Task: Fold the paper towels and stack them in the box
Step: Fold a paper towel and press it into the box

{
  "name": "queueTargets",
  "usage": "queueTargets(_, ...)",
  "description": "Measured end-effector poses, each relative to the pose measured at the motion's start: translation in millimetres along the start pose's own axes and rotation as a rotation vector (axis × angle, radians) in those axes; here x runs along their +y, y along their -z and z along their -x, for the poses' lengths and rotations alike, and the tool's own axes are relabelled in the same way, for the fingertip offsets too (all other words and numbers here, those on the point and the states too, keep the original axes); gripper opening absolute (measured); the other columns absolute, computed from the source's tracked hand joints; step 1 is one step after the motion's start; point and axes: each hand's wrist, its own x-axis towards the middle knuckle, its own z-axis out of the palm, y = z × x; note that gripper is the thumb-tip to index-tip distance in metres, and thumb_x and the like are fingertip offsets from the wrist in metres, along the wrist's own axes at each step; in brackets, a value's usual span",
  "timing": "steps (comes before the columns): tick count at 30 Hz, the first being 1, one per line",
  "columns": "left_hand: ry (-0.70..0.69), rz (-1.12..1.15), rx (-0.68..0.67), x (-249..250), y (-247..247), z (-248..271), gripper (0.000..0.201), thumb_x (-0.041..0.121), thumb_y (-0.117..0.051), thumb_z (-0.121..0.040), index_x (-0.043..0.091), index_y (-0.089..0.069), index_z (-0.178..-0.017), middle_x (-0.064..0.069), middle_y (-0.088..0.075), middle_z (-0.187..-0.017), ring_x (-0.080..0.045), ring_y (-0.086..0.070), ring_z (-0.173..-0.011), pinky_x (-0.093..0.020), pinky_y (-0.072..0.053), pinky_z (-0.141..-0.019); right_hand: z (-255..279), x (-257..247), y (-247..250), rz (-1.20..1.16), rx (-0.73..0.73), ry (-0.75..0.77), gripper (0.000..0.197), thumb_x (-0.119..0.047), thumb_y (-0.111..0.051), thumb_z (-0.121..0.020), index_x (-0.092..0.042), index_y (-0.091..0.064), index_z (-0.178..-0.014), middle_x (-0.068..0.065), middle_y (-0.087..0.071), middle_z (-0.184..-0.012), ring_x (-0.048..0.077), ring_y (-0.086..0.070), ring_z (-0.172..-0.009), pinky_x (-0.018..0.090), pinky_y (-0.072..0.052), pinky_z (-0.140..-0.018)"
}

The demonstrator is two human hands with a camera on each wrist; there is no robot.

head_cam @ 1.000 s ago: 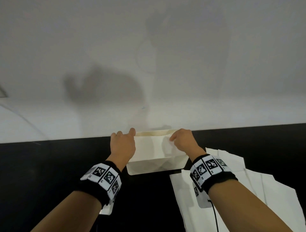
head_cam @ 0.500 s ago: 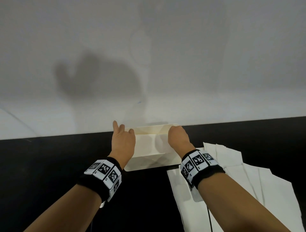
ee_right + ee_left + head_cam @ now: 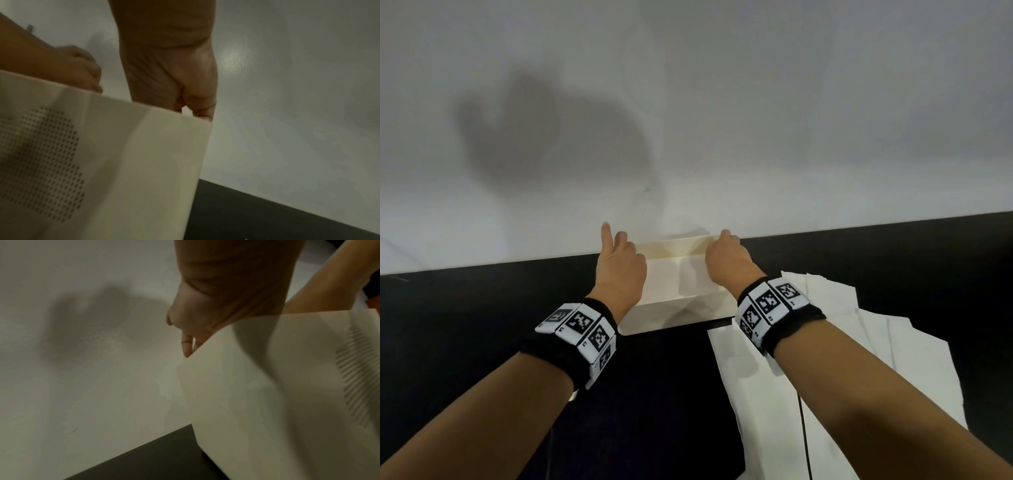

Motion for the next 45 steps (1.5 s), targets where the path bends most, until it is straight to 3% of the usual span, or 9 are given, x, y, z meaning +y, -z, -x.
queueTargets(6, -0.049, 0.025, -0.010, -5, -5, -3, 0.028, 0.017, -0.046, -0.088, 0.020, -0.058, -0.113, 0.004, -0.063, -0.098, -0.027, -0.035, -0.127, -0.063, 0.016, -0.106, 6, 8, 5, 0.008, -0.087, 0.093, 0.027, 0.003, -0.042, -0.091, 0.002, -0.057, -0.113, 0.014, -0.056, -0.118, 0.026, -0.061, -0.098, 0.027, -0.046, -0.077)
queueTargets(12, 0.021, 0.182, 0.073, -10, 25, 12, 0.025, 0.016, -0.043, -0.088, 0.020, -0.057, -0.108, 0.003, -0.056, -0.089, -0.027, -0.042, -0.118, -0.063, 0.005, -0.110, 36, 50, 43, -0.411, -0.085, 0.045, 0.042, -0.016, -0.067, -0.085, -0.017, -0.058, -0.125, 0.000, -0.059, -0.118, 0.012, -0.057, -0.082, 0.015, -0.046, -0.060)
queueTargets(15, 0.044, 0.508, 0.270, 1, 48, 30, 0.026, 0.017, -0.048, -0.089, 0.020, -0.060, -0.111, 0.001, -0.064, -0.098, -0.025, -0.046, -0.112, -0.048, -0.011, -0.112, 77, 82, 55, -0.805, -0.018, -0.068, 0.037, -0.021, -0.069, -0.083, -0.021, -0.062, -0.120, -0.005, -0.065, -0.093, 0.008, -0.057, -0.068, 0.017, -0.045, -0.058)
queueTargets(17, 0.013, 0.849, 0.371, 17, 61, 48, 0.023, 0.019, -0.052, -0.090, 0.018, -0.061, -0.111, 0.001, -0.066, -0.103, -0.022, -0.050, -0.106, -0.034, -0.029, -0.100, 105, 104, 50, -0.929, 0.024, -0.139, 0.032, -0.019, -0.068, -0.084, -0.019, -0.063, -0.116, -0.006, -0.065, -0.084, 0.009, -0.057, -0.066, 0.019, -0.047, -0.060)
queueTargets(21, -0.062, 1.318, 0.137, 76, 61, 81, 0.020, 0.023, -0.062, -0.086, 0.018, -0.060, -0.106, 0.006, -0.066, -0.105, -0.014, -0.058, -0.095, -0.019, -0.039, -0.083, 153, 135, -1, -0.986, -0.006, -0.321, 0.028, -0.016, -0.069, -0.084, -0.013, -0.065, -0.112, 0.003, -0.067, -0.082, 0.015, -0.061, -0.068, 0.026, -0.053, -0.068)
queueTargets(26, -0.276, 1.089, -0.208, 150, 31, 88, 0.061, 0.034, -0.068, -0.081, 0.018, -0.042, -0.134, -0.006, -0.046, -0.136, -0.021, -0.044, -0.125, -0.031, -0.039, -0.102, 189, 132, -82, -0.910, -0.219, -0.496, 0.051, -0.024, -0.078, -0.074, -0.018, -0.059, -0.121, 0.006, -0.067, -0.108, 0.019, -0.065, -0.086, 0.032, -0.055, -0.083)
queueTargets(36, -0.308, 0.636, -0.280, 168, 34, 71, 0.073, 0.052, -0.071, -0.070, 0.014, -0.044, -0.127, -0.008, -0.051, -0.125, -0.031, -0.031, -0.124, -0.040, -0.025, -0.105, 204, 95, -115, -0.751, -0.234, -0.429, 0.084, -0.023, -0.082, -0.069, -0.015, -0.036, -0.138, 0.005, -0.052, -0.133, 0.021, -0.051, -0.121, 0.021, -0.040, -0.081)
queueTargets(41, -0.275, 0.673, -0.275, 169, 34, 67, 0.078, 0.055, -0.075, -0.064, 0.019, -0.047, -0.128, -0.006, -0.046, -0.123, -0.029, -0.029, -0.120, -0.036, -0.029, -0.097, 201, 92, -115, -0.763, -0.249, -0.478, 0.077, -0.019, -0.083, -0.066, -0.014, -0.044, -0.132, 0.003, -0.053, -0.129, 0.021, -0.054, -0.115, 0.027, -0.047, -0.089)
queueTargets(45, -0.265, 0.810, -0.278, 170, 33, 69, 0.078, 0.041, -0.081, -0.065, 0.021, -0.041, -0.129, -0.003, -0.047, -0.126, -0.026, -0.028, -0.122, -0.034, -0.029, -0.097, 200, 89, -108, -0.640, -0.257, -0.404, 0.038, -0.022, -0.082, -0.067, -0.014, -0.055, -0.093, -0.001, -0.055, -0.094, 0.017, -0.053, -0.086, 0.023, -0.044, -0.072)
